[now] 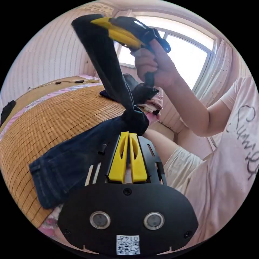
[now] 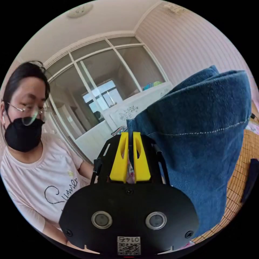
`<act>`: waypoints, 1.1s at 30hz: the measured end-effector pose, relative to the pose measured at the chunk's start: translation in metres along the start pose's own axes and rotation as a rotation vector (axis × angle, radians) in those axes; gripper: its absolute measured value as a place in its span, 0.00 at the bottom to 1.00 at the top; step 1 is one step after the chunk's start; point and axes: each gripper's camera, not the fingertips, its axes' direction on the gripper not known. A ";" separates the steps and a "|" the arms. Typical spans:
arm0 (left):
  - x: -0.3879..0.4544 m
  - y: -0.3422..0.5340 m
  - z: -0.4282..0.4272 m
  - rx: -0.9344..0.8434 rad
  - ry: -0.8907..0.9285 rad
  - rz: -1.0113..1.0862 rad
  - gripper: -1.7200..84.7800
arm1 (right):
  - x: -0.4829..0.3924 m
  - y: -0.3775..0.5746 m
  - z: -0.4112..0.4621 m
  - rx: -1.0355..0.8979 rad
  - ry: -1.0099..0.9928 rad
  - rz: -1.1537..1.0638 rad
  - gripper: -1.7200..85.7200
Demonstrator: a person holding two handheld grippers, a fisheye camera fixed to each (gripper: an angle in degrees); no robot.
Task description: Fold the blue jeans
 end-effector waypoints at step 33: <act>0.022 0.034 0.114 -0.342 -0.376 0.100 0.01 | 0.060 -0.107 0.281 -0.919 0.784 0.156 0.01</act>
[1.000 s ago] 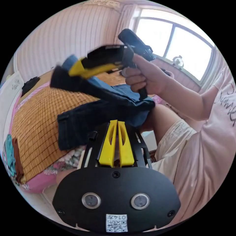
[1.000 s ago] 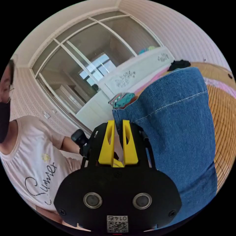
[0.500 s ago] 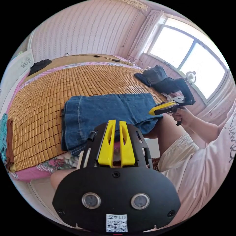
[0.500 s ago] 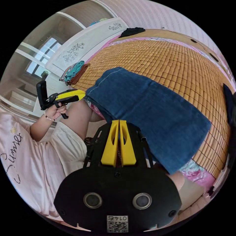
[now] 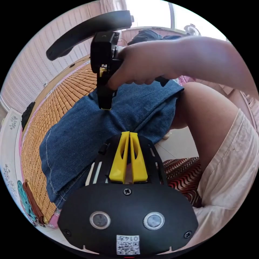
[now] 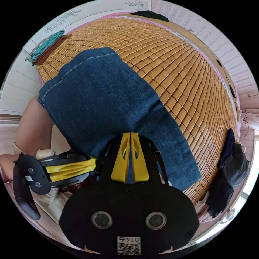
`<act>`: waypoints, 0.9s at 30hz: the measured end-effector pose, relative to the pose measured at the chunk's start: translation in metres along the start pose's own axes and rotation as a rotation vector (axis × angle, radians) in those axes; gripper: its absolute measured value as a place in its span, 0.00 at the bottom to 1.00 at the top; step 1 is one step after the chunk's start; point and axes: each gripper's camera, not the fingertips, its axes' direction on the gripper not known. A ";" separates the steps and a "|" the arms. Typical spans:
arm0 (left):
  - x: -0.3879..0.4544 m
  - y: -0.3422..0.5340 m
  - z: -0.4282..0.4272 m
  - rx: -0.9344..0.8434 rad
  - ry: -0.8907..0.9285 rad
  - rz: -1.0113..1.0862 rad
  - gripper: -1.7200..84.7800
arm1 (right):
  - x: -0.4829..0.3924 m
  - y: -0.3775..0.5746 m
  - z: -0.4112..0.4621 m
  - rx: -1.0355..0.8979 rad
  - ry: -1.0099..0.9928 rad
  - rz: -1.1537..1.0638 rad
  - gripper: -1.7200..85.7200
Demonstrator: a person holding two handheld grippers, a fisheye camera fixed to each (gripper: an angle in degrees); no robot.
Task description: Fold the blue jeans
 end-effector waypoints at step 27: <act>0.033 -0.064 -0.036 0.235 0.300 0.127 0.15 | 0.184 0.270 0.002 0.114 -0.191 0.667 0.11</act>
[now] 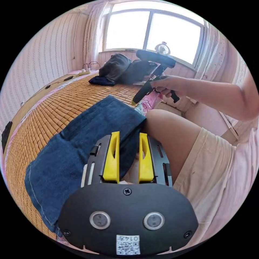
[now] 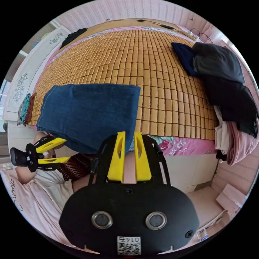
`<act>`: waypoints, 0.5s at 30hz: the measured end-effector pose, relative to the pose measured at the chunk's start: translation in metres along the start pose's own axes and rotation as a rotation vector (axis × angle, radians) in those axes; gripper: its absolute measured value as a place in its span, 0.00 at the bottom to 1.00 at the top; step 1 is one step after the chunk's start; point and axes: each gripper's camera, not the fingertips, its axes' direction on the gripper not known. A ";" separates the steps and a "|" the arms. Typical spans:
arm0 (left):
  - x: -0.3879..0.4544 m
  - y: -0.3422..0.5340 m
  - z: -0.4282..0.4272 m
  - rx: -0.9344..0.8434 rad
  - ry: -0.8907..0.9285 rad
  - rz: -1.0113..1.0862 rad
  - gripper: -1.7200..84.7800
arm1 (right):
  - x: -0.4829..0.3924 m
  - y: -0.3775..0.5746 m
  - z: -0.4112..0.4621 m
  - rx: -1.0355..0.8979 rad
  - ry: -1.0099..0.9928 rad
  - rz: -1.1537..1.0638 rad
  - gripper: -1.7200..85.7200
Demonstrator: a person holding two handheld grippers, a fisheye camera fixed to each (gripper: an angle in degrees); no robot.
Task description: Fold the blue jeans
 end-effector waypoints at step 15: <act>0.040 -0.085 0.109 -0.245 -0.070 0.169 0.16 | 0.139 0.011 0.057 0.158 -0.518 0.069 0.05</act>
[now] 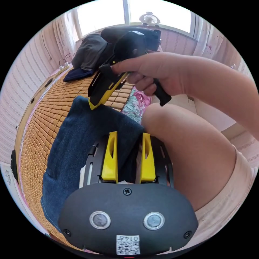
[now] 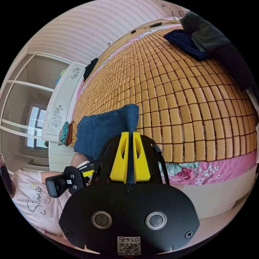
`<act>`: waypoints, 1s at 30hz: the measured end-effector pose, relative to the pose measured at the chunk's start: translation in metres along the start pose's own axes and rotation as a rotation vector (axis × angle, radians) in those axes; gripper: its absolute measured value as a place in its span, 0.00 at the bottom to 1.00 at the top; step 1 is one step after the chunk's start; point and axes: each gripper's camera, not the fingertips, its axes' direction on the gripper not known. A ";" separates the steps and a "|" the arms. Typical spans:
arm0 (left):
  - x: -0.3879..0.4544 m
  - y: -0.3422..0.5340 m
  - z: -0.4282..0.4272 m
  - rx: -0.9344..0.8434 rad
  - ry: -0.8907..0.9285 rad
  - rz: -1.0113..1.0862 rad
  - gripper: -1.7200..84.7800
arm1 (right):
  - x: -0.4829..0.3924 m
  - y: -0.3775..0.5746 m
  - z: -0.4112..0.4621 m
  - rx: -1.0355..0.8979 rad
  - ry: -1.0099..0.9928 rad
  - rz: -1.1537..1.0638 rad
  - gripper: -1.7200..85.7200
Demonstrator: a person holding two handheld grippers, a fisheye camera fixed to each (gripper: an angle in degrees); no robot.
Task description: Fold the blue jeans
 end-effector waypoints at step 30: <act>-0.097 0.124 -0.151 0.620 0.186 -0.269 0.02 | -0.043 0.009 -0.076 0.245 -0.424 -0.272 0.03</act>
